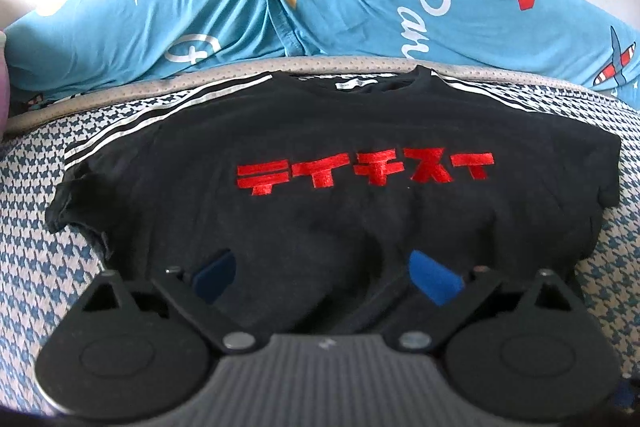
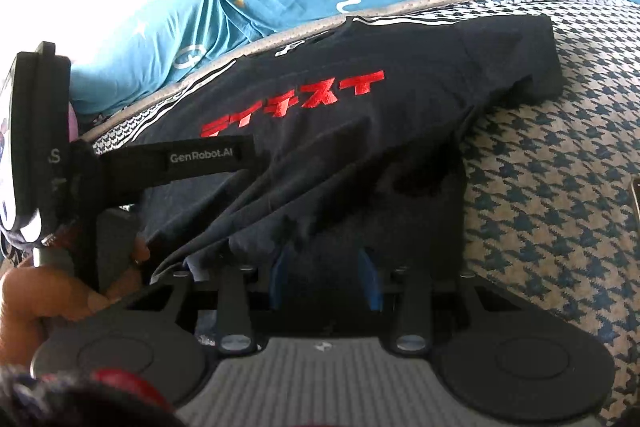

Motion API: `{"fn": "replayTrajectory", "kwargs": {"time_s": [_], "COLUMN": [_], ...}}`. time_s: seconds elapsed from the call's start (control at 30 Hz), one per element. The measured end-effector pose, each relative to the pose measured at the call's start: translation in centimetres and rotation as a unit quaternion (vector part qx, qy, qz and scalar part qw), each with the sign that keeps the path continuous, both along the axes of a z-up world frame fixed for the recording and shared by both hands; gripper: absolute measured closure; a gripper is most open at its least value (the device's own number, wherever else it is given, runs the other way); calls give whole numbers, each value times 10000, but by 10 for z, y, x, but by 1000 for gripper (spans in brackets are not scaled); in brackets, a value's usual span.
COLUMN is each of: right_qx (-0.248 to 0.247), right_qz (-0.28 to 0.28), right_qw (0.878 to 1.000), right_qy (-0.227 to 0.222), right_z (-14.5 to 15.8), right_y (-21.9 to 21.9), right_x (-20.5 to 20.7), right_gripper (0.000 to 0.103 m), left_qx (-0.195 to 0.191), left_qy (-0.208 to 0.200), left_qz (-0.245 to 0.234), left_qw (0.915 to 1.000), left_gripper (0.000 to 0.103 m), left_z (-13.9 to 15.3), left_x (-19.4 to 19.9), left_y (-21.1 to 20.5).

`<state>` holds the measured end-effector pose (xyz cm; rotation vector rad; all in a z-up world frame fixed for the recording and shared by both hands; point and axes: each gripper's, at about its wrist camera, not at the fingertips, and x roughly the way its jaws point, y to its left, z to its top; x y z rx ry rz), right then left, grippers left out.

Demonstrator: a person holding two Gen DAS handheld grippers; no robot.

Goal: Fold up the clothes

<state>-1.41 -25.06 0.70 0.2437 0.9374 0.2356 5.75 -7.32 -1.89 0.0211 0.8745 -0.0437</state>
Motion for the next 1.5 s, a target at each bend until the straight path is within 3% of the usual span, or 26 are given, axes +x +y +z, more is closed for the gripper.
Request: {"fn": "replayTrajectory", "kwargs": {"time_s": [0.6, 0.83, 1.03, 1.2, 1.37, 1.5], "right_qx": [-496, -385, -243, -604, -743, -371], "right_qz": [-110, -189, -165, -112, -489, -511], "right_qw": [9980, 9976, 9989, 9967, 9942, 9973], "right_qy": [-369, -545, -363, -532, -606, -363], "right_z": [1, 10, 3, -4, -10, -15], "right_y": [-5, -30, -52, -48, -56, -62], "right_x": [5, 10, 15, 17, 35, 44], "right_gripper": [62, 62, 62, 62, 62, 62], "left_qx": [-40, -15, 43, 27, -49, -100], "left_qy": [27, -29, -116, -139, -139, -126], "left_qz": [30, 47, 156, 127, 84, 57], "left_qw": [10000, 10000, 9998, 9998, 9999, 9999], "left_gripper": [1, 1, 1, 1, 1, 1], "left_z": [7, 15, 20, 22, 24, 25], "left_x": [-4, -6, -9, -14, -16, -16], "left_y": [-1, 5, 17, 20, 18, 18]}}
